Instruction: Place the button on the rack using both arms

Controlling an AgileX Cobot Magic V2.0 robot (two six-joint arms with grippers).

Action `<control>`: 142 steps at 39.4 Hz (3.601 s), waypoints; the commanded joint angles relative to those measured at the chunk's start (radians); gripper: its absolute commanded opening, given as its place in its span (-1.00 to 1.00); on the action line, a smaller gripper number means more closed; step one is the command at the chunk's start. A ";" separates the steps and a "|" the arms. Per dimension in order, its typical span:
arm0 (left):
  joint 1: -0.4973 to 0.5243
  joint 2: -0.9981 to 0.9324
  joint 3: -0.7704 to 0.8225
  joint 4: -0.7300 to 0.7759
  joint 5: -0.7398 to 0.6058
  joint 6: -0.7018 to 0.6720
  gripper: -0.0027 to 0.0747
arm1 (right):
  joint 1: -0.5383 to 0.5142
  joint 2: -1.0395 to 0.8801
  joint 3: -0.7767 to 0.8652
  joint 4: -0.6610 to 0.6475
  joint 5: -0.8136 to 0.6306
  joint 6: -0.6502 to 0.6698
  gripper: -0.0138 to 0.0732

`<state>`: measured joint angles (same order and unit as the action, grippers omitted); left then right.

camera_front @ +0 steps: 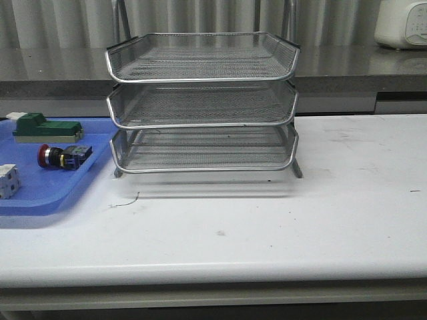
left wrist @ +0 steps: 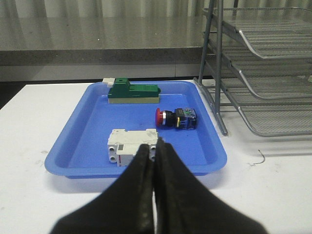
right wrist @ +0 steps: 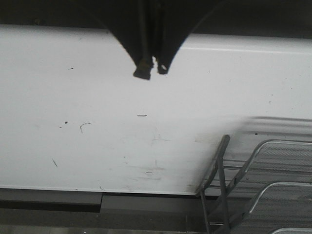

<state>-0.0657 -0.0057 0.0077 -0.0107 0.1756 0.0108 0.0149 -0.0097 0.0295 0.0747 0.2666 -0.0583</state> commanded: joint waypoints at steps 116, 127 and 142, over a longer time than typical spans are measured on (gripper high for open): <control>-0.001 0.462 -0.469 0.134 0.012 -0.011 0.61 | 0.037 1.613 -1.092 0.849 0.193 -0.328 0.57; -0.001 0.462 -0.469 0.134 0.012 -0.011 0.61 | 0.037 1.709 -1.110 1.342 0.306 -0.750 0.30; -0.001 0.462 -0.469 0.134 0.012 -0.011 0.61 | 0.037 1.780 -1.113 1.583 0.354 -0.901 -0.03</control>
<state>-0.0657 0.4457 -0.4324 0.1194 0.2666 0.0108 0.0528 1.8064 -1.0495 1.5885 0.5825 -0.9317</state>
